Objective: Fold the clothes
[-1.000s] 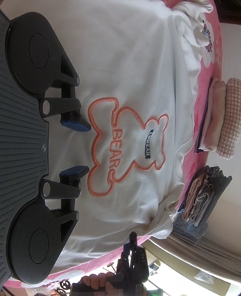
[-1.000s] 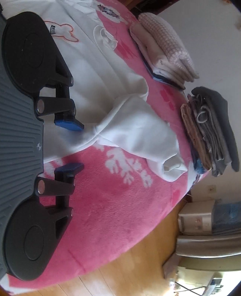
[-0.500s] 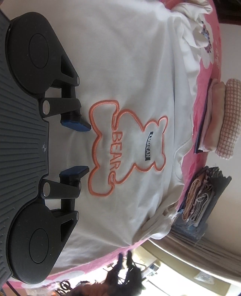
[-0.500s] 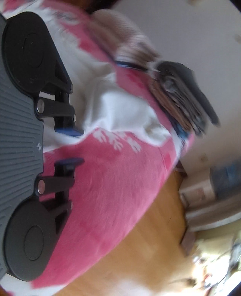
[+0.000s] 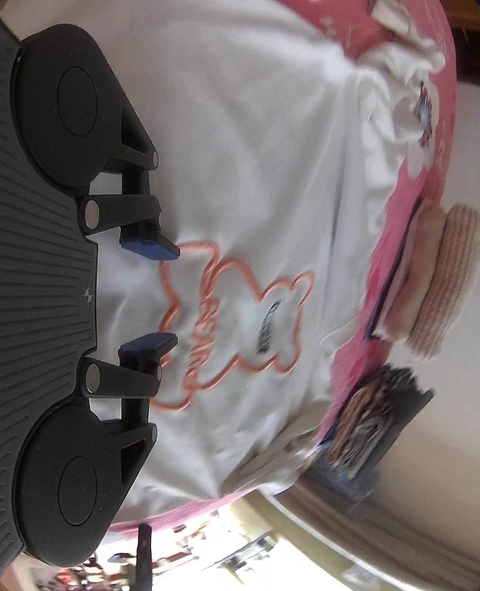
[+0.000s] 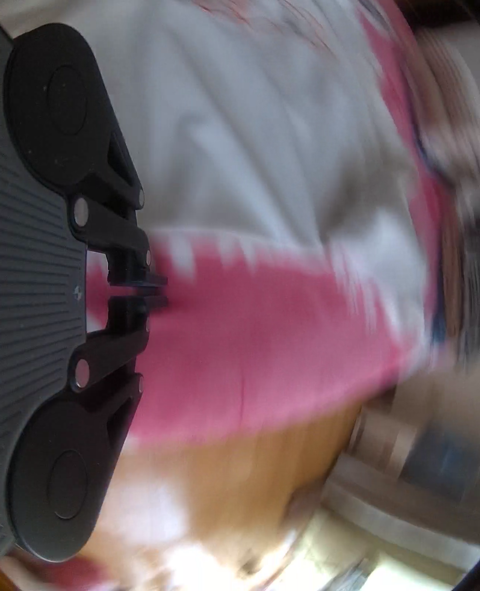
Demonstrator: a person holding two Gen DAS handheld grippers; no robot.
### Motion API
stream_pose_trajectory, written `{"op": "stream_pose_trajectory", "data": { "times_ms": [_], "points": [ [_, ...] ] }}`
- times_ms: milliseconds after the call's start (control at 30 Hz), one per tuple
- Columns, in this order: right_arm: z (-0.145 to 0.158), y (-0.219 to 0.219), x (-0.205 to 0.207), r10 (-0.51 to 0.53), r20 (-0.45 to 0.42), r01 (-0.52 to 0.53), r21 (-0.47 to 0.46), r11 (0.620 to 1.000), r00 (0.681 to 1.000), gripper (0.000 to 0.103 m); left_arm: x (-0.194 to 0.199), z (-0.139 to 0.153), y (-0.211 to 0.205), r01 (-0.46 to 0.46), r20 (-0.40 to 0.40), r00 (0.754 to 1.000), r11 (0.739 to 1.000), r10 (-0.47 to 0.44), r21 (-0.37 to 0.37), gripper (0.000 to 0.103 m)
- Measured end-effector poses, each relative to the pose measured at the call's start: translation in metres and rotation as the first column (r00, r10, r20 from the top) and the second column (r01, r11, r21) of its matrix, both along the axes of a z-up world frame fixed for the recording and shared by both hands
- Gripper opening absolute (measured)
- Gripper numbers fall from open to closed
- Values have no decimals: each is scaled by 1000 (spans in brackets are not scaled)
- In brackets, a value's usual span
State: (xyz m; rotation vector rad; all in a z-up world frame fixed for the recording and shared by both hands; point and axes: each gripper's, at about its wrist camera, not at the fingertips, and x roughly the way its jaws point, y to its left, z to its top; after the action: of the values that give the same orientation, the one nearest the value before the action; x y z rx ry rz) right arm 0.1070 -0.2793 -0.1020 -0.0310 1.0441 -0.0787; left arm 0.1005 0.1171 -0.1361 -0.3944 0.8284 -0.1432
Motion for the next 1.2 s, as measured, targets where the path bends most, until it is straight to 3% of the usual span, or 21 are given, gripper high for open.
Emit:
{"op": "stream_pose_trajectory", "data": {
  "times_ms": [100,167,333,367,433,500,567,700,833,967,1033,1100,1133,1200],
  "points": [
    [13,35,-10,195,41,-198,97,975,980,4,6,-3,6,-32,-15,999,999,32,-13,45],
    [10,78,-20,382,43,-385,122,915,923,4,7,-4,6,-31,-18,999,999,31,-9,45],
    [-18,114,-40,555,-48,-555,8,832,831,4,6,-3,8,-26,-2,1000,999,27,30,45],
    [-19,107,-42,525,-67,-526,-7,850,849,4,6,-4,10,-29,-3,1000,999,29,24,45],
    [-13,67,-43,349,-98,-353,-23,935,932,4,7,-5,14,-40,-11,999,999,40,-4,45],
    [-8,31,-51,178,-139,-190,-76,979,974,5,8,-5,14,-39,-6,999,999,39,-6,45],
    [3,6,-70,50,-138,-67,-115,991,989,5,7,-3,13,-35,-2,999,999,35,16,45],
    [48,-13,-128,-62,12,63,-8,998,998,6,-12,25,22,-63,60,996,996,59,58,45],
    [98,4,-164,-31,215,3,128,992,976,11,-48,91,41,-95,187,980,988,72,120,45],
    [139,31,-178,35,377,-135,243,961,926,17,-86,174,55,-128,286,957,949,42,287,46],
    [152,46,-181,81,431,-223,289,931,899,18,-106,212,66,-159,326,944,936,52,313,53],
    [164,61,-189,124,472,-308,336,890,873,23,-130,244,79,-168,330,942,937,62,305,58],
    [167,67,-192,133,484,-337,363,869,865,31,-140,252,83,-159,311,948,942,62,296,60],
    [169,80,-198,147,499,-384,414,825,854,36,-160,255,84,-135,251,966,950,63,281,61]
  ]
}}
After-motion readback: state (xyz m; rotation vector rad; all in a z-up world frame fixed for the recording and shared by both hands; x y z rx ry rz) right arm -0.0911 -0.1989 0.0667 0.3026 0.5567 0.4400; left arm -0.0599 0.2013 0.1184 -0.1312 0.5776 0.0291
